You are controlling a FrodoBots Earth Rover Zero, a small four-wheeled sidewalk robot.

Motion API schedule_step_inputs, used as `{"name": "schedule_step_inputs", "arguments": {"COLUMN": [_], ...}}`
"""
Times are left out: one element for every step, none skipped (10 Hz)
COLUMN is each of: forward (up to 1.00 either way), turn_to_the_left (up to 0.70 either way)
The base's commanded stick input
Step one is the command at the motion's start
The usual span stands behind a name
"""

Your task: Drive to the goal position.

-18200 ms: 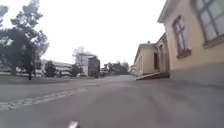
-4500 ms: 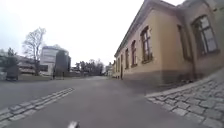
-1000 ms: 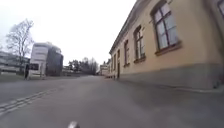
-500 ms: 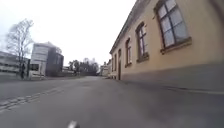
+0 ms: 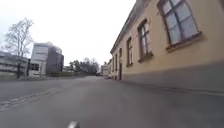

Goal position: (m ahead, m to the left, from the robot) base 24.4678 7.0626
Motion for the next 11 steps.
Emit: {"name": "schedule_step_inputs", "arguments": {"forward": [1.00, 1.00, 1.00, 1.00, 1.00, 1.00, 1.00, 1.00, 1.00, 1.00, 1.00], "turn_to_the_left": [0.00, 0.00, 0.00, 0.00, 0.00, 0.00, 0.00, 0.00, 0.00, 0.00, 0.00]}}
